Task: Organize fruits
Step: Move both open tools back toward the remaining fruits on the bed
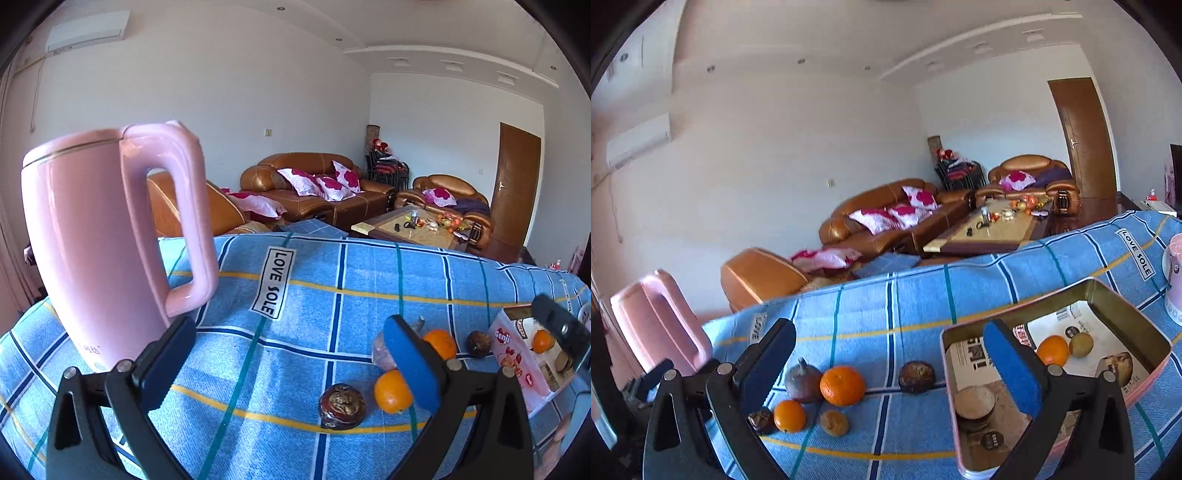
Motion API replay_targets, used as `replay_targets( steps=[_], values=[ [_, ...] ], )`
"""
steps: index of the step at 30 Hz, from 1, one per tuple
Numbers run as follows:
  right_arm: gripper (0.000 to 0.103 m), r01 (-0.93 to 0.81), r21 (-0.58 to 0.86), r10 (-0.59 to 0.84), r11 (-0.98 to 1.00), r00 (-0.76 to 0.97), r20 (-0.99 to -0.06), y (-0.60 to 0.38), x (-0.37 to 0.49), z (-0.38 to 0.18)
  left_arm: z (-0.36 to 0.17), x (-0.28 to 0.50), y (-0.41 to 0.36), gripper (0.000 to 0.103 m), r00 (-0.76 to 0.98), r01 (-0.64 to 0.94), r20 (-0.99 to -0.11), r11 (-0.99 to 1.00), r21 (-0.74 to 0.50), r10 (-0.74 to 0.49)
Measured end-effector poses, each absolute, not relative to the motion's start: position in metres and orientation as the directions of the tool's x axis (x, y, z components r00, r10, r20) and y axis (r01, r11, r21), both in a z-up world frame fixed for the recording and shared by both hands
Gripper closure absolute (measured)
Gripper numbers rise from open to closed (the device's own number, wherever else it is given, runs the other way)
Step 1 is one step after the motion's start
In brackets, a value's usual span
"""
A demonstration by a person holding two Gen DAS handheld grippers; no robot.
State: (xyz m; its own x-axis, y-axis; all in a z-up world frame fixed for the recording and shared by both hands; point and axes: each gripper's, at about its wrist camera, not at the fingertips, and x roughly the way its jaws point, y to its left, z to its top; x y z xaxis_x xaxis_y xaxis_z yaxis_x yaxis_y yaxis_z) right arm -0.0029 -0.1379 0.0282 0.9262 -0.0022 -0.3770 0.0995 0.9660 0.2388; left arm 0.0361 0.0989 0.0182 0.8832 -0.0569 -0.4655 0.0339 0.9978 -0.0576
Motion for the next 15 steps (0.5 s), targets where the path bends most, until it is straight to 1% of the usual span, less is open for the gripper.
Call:
replay_targets(
  steps=[2, 5, 7, 10, 13, 15],
  values=[
    [0.001, 0.067, 0.212, 0.028, 0.975, 0.910, -0.415, -0.131, 0.001, 0.020, 0.017, 0.039, 0.104, 0.000, 0.876, 0.012, -0.481, 0.998, -0.054, -0.037],
    [0.001, 0.029, 0.199, 0.065, 0.980, 0.890, -0.452, -0.123, 0.005, 0.012, 0.013, 0.041, 0.107, 0.000, 0.863, 0.005, -0.505, 1.000, -0.010, -0.010],
    [0.001, 0.007, 0.179, 0.080, 0.984, 0.878, -0.473, -0.117, 0.008, 0.009, 0.009, 0.045, 0.103, 0.000, 0.839, 0.033, -0.544, 0.999, 0.015, -0.019],
    [0.001, -0.022, 0.145, 0.097, 0.989, 0.843, -0.529, -0.107, 0.013, 0.001, 0.003, 0.050, 0.097, 0.000, 0.802, 0.095, -0.595, 0.994, 0.054, -0.045],
    [0.002, -0.049, 0.124, 0.114, 0.991, 0.793, -0.599, -0.098, 0.021, -0.010, -0.003, 0.050, 0.088, 0.000, 0.780, 0.140, -0.625, 0.981, 0.133, -0.027],
    [0.012, -0.073, 0.101, 0.120, 0.992, 0.767, -0.630, -0.090, 0.024, -0.013, -0.006, 0.051, 0.089, 0.000, 0.768, 0.143, -0.641, 0.977, 0.157, -0.010]
  ],
)
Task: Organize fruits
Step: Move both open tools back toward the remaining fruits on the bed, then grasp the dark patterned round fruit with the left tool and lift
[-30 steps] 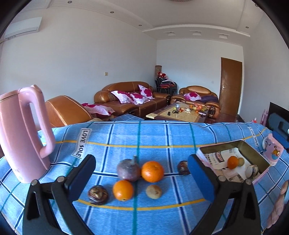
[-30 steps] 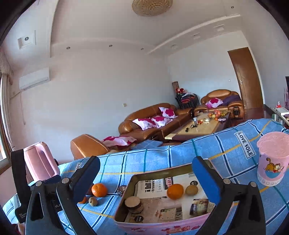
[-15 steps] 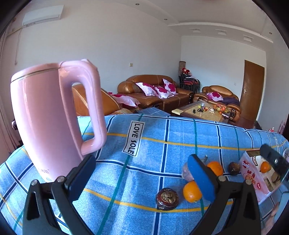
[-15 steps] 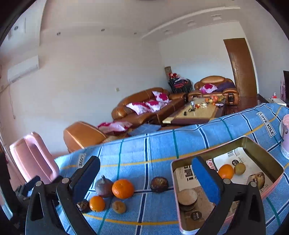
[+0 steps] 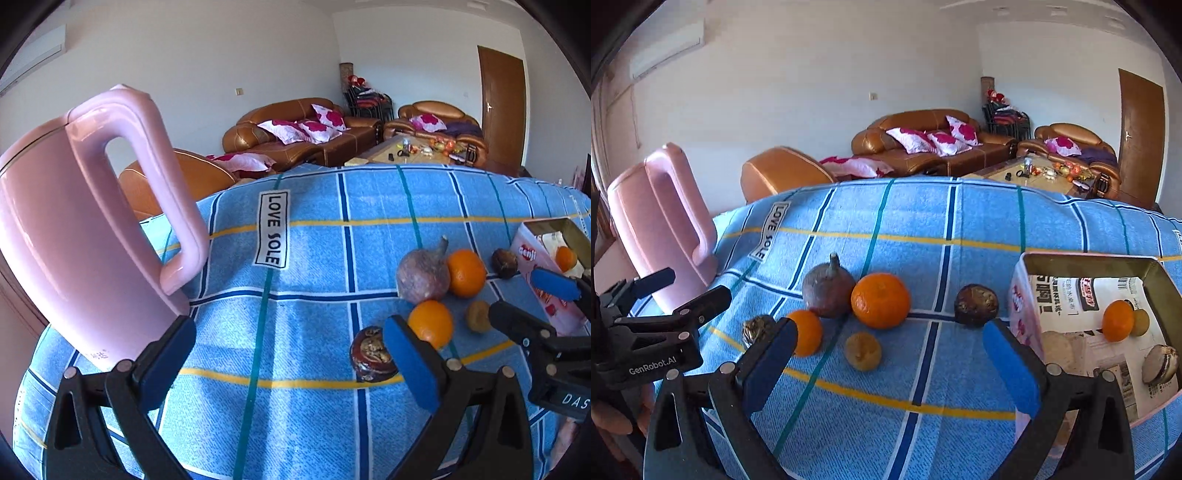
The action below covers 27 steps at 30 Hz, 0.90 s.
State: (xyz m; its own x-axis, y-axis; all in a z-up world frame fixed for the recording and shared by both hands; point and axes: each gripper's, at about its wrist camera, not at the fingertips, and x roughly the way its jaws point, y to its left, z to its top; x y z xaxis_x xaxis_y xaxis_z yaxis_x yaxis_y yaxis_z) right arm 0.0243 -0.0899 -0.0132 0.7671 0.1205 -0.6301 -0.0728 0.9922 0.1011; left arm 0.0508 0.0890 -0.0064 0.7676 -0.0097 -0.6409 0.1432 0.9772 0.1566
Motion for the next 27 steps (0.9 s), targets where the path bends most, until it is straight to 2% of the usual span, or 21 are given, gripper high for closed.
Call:
replay_targets(
  steps=[1, 2, 6, 11, 22, 24, 25, 27],
  values=[
    [0.024, -0.085, 0.093, 0.125, 0.992, 0.757, -0.641, -0.087, 0.025, -0.015, -0.008, 0.052, 0.091, 0.000, 0.758, 0.150, -0.652, 0.978, 0.148, -0.018],
    [0.030, -0.092, 0.085, 0.125, 0.992, 0.747, -0.653, -0.085, 0.026, -0.018, -0.008, 0.053, 0.094, 0.000, 0.749, 0.158, -0.662, 0.979, 0.131, -0.033],
    [0.036, -0.106, 0.073, 0.126, 0.992, 0.700, -0.703, -0.079, 0.032, -0.026, -0.008, 0.054, 0.106, 0.000, 0.730, 0.178, -0.680, 0.980, 0.088, -0.072],
    [0.051, -0.107, 0.019, 0.084, 0.994, 0.643, -0.761, -0.069, 0.039, -0.036, -0.012, 0.050, 0.103, 0.000, 0.708, 0.250, -0.698, 0.962, 0.107, -0.106],
    [0.051, -0.097, 0.023, 0.078, 0.995, 0.615, -0.784, -0.066, 0.046, -0.039, -0.027, 0.054, 0.071, 0.000, 0.667, 0.343, -0.733, 0.929, 0.138, -0.138],
    [0.056, -0.097, 0.025, 0.080, 0.995, 0.617, -0.783, -0.066, 0.046, -0.038, -0.030, 0.056, 0.068, 0.003, 0.666, 0.337, -0.736, 0.929, 0.151, -0.122],
    [0.064, -0.096, 0.024, 0.078, 0.995, 0.618, -0.782, -0.067, 0.045, -0.037, -0.032, 0.057, 0.067, 0.008, 0.663, 0.335, -0.739, 0.929, 0.154, -0.117],
    [0.067, -0.097, 0.017, 0.073, 0.995, 0.619, -0.782, -0.067, 0.046, -0.037, -0.036, 0.061, 0.065, 0.015, 0.655, 0.334, -0.747, 0.931, 0.149, -0.115]
  ],
)
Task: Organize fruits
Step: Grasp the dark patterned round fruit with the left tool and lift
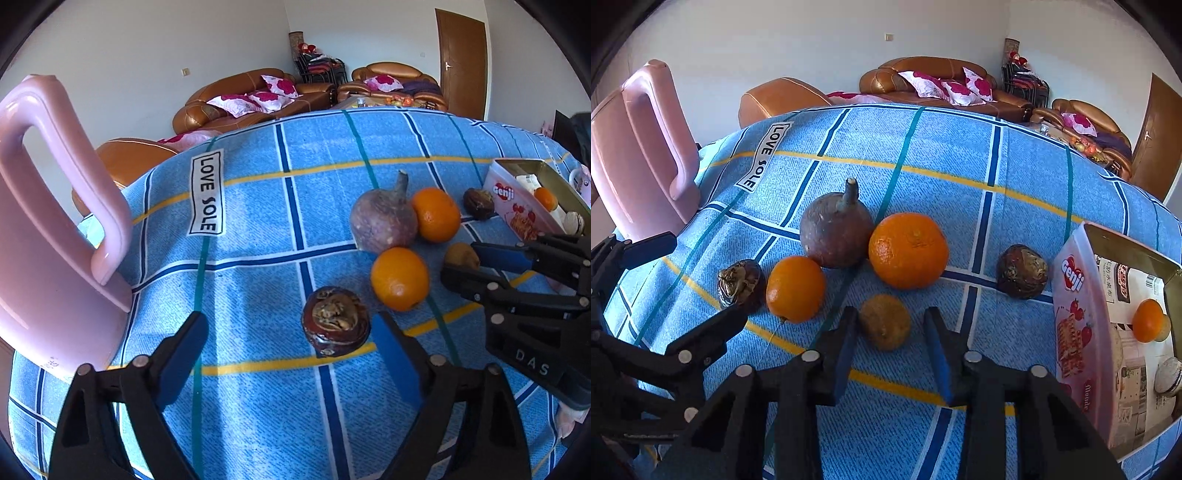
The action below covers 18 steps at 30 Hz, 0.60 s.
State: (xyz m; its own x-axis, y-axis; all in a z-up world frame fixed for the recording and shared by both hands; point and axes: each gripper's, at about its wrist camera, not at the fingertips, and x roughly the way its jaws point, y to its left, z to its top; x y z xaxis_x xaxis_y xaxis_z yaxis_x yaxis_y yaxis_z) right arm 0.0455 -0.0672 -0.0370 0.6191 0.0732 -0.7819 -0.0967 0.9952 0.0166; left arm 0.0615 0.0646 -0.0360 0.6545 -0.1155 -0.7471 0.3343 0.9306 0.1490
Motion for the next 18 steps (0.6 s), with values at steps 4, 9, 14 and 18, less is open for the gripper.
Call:
replay_targets(
  steps=[4, 9, 14, 18],
  values=[
    [0.073, -0.093, 0.015, 0.070, 0.996, 0.625, -0.778, -0.071, 0.037, -0.035, -0.041, 0.069, 0.066, 0.045, 0.620, 0.344, -0.770, 0.934, 0.094, -0.151],
    [0.073, -0.105, 0.104, 0.148, 0.989, 0.645, -0.750, -0.081, 0.032, -0.031, -0.040, 0.071, 0.074, 0.062, 0.608, 0.331, -0.772, 0.943, 0.034, -0.185],
    [0.073, -0.148, 0.163, 0.219, 0.976, 0.710, -0.669, -0.087, 0.018, -0.017, -0.025, 0.063, 0.090, 0.062, 0.697, 0.236, -0.697, 0.972, 0.001, -0.169],
    [0.073, -0.173, 0.204, 0.261, 0.964, 0.776, -0.574, -0.095, 0.003, 0.001, -0.008, 0.054, 0.104, 0.062, 0.775, 0.181, -0.602, 0.980, -0.078, -0.190]
  ],
)
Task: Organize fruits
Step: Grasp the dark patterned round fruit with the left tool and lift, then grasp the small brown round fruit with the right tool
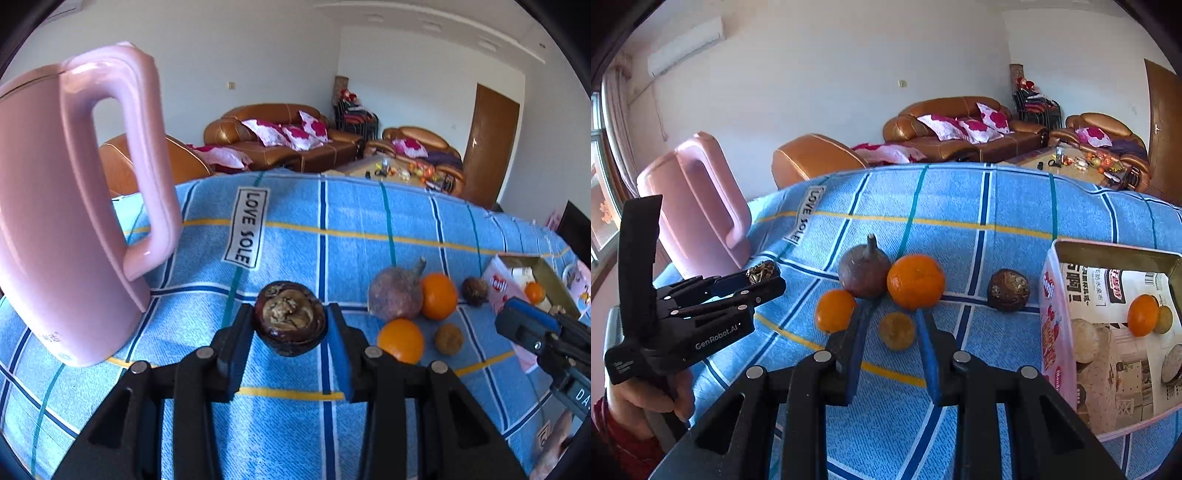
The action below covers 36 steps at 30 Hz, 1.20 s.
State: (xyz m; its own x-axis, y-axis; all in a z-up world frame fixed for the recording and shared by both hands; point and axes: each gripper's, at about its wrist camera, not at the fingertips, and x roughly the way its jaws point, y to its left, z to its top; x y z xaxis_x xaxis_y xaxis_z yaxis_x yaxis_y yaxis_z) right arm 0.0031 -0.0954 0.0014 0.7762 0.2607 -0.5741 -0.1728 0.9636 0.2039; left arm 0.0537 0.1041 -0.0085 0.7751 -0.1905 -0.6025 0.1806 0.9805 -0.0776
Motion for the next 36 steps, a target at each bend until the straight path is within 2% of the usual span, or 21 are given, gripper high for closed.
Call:
replay_targets(
  steps=[5, 9, 12, 18, 19, 21, 22, 23, 26, 28, 29, 36],
  values=[
    [0.073, -0.155, 0.122, 0.196, 0.980, 0.851, -0.488, -0.091, -0.012, 0.016, 0.003, 0.046, 0.103, 0.062, 0.843, 0.133, -0.518, 0.989, -0.062, -0.146],
    [0.073, -0.181, 0.101, 0.207, 0.978, 0.861, -0.464, -0.092, -0.018, 0.021, 0.003, 0.043, 0.103, 0.062, 0.845, 0.134, -0.512, 0.987, -0.084, -0.158],
    [0.073, -0.169, 0.103, 0.198, 0.980, 0.828, -0.525, -0.093, -0.009, 0.007, 0.001, 0.042, 0.104, 0.062, 0.839, 0.131, -0.519, 0.987, -0.092, -0.160],
    [0.070, -0.158, 0.053, 0.146, 0.986, 0.669, -0.729, -0.078, 0.030, -0.030, 0.002, 0.041, 0.103, 0.062, 0.839, 0.123, -0.524, 0.989, -0.080, -0.146],
    [0.065, -0.155, 0.061, 0.147, 0.986, 0.639, -0.755, -0.077, 0.034, -0.035, 0.002, 0.042, 0.102, 0.062, 0.837, 0.121, -0.527, 0.989, -0.081, -0.145],
    [0.049, -0.158, 0.077, 0.158, 0.984, 0.598, -0.786, -0.074, 0.042, -0.041, 0.001, 0.042, 0.104, 0.062, 0.831, 0.119, -0.536, 0.989, -0.089, -0.148],
    [0.034, -0.152, 0.054, 0.135, 0.987, 0.599, -0.789, -0.072, 0.044, -0.043, 0.001, 0.043, 0.103, 0.062, 0.829, 0.118, -0.539, 0.989, -0.093, -0.149],
    [0.024, -0.146, 0.013, 0.101, 0.989, 0.611, -0.785, -0.069, 0.045, -0.043, 0.000, 0.044, 0.104, 0.062, 0.827, 0.115, -0.542, 0.989, -0.096, -0.149],
    [0.020, -0.135, -0.081, 0.018, 0.988, 0.608, -0.794, -0.061, 0.049, -0.045, 0.000, 0.046, 0.106, 0.062, 0.824, 0.109, -0.546, 0.988, -0.114, -0.154],
    [0.006, -0.106, -0.117, -0.032, 0.988, 0.588, -0.808, -0.061, 0.053, -0.045, -0.001, 0.048, 0.109, 0.062, 0.821, 0.104, -0.548, 0.986, -0.130, -0.159],
    [0.003, -0.098, -0.124, -0.045, 0.987, 0.583, -0.811, -0.063, 0.055, -0.043, -0.002, 0.048, 0.110, 0.062, 0.819, 0.102, -0.551, 0.985, -0.137, -0.161],
    [0.003, -0.103, -0.124, -0.036, 0.987, 0.611, -0.791, -0.066, 0.046, -0.040, -0.007, 0.054, 0.111, 0.062, 0.806, 0.105, -0.566, 0.983, -0.153, -0.174]
  ],
)
